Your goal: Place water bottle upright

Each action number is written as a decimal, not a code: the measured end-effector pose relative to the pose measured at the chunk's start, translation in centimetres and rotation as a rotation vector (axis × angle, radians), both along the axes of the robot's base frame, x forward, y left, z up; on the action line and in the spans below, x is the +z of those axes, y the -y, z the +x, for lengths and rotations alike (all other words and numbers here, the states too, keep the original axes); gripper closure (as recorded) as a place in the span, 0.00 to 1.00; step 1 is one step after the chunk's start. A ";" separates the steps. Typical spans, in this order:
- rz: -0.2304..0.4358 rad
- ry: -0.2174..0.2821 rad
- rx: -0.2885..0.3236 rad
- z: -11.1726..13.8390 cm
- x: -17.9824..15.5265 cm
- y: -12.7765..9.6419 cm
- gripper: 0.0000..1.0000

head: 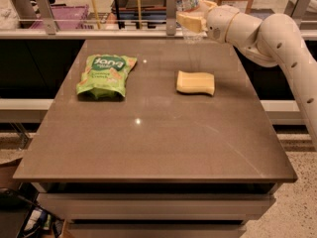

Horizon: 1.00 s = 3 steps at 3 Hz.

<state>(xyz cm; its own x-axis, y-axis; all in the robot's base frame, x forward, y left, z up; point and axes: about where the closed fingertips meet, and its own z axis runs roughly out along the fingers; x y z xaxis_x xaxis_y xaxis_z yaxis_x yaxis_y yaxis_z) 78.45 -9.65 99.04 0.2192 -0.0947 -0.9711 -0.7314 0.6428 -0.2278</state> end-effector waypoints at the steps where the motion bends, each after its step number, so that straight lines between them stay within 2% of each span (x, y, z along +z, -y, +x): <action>1: 0.026 0.010 0.002 0.1 -0.9 0.4 1.00; 3: 0.071 0.015 0.010 0.4 -2.8 1.0 1.00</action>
Offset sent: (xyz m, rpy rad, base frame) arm 0.0045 -0.0191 -0.0312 0.0836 -0.0240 0.0046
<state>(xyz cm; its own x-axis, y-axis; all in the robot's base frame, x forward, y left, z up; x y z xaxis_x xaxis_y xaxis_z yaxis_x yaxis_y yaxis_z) 78.88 -10.67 96.24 0.2340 -0.0230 -0.9720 -0.7348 0.6505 -0.1923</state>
